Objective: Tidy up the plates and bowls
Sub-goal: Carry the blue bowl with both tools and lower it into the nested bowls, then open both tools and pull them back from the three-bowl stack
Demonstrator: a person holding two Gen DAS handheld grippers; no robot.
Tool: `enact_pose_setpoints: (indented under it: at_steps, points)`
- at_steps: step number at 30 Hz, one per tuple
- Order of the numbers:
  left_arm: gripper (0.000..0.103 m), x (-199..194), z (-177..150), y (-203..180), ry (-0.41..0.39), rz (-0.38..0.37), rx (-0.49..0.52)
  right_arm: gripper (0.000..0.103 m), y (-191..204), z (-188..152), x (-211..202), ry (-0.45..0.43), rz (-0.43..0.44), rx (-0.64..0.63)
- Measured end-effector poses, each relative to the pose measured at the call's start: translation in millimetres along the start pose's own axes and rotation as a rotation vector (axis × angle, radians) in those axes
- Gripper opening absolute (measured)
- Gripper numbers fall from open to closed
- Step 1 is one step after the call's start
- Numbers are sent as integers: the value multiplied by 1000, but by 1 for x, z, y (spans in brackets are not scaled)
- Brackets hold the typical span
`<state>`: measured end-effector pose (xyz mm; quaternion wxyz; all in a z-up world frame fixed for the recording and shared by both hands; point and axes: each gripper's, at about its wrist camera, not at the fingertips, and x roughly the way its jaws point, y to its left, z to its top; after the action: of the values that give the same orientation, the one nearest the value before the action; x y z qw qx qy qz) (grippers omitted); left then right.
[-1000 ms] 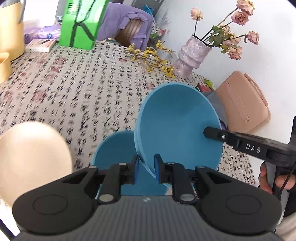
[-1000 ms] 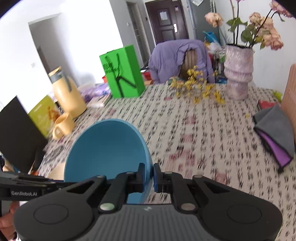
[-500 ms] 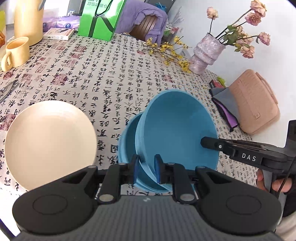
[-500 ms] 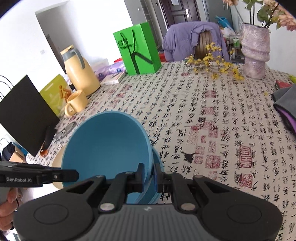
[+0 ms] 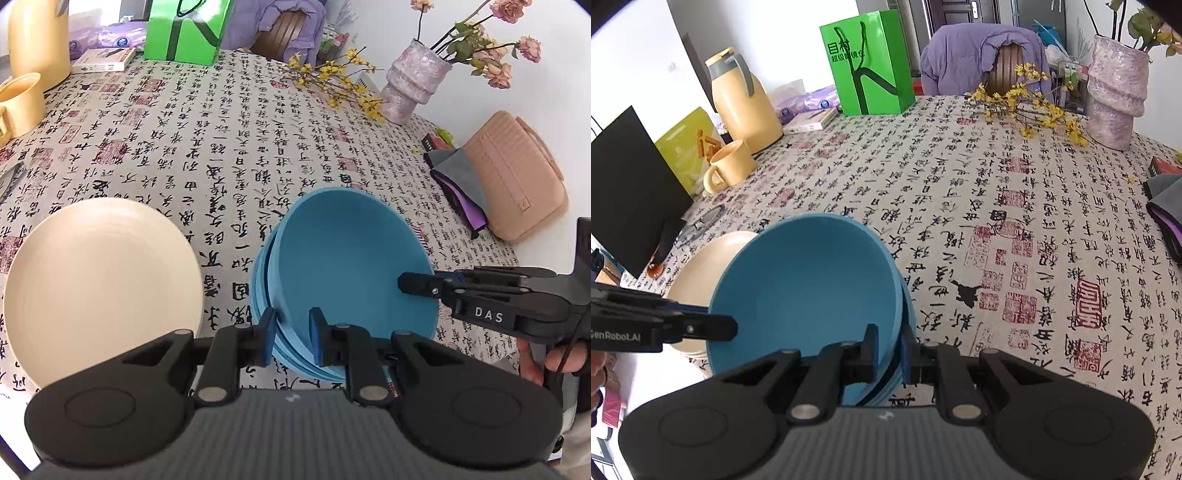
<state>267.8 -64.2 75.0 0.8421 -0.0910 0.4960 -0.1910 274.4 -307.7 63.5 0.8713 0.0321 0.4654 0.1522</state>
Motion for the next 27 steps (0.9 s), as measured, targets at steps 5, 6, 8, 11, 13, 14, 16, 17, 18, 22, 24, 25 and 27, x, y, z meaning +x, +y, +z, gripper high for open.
enact_pose_setpoints:
  at_steps: [5, 6, 8, 11, 13, 14, 16, 17, 18, 22, 24, 25, 27]
  points:
    - [18, 2, 2, 2, -13, 3, 6, 16, -3, 1, 3, -7, -2, 3]
    - [18, 3, 2, 3, -11, 4, 5, 16, -2, 1, 3, -7, -4, 1]
    - [18, 3, 1, 3, -12, 12, 9, 16, -1, 1, 3, -6, -10, -9]
    - [22, 1, 0, 3, -24, 27, 23, 19, 2, 2, 2, -9, -29, -29]
    - [30, -3, -1, 2, -41, 39, 44, 31, 3, 2, -1, -19, -38, -36]
    - [34, -5, -2, 2, -48, 44, 52, 36, 4, 1, -2, -24, -46, -42]
    - [36, -10, -3, 0, -59, 47, 68, 38, 6, 1, -5, -34, -65, -54]
    - [36, -12, -4, 0, -65, 47, 75, 39, 6, 1, -7, -39, -69, -56]
    - [38, -14, -5, -1, -73, 49, 82, 41, 6, 0, -9, -47, -68, -55]
    - [50, -26, -15, -5, -136, 91, 134, 49, 11, -5, -22, -95, -82, -77]
    - [62, -32, -22, -8, -177, 119, 168, 56, 15, -9, -28, -123, -98, -100]
    - [64, -36, -26, -8, -199, 129, 176, 56, 18, -12, -32, -144, -101, -110]
    - [69, -44, -34, -7, -246, 138, 191, 58, 22, -17, -40, -180, -104, -117]
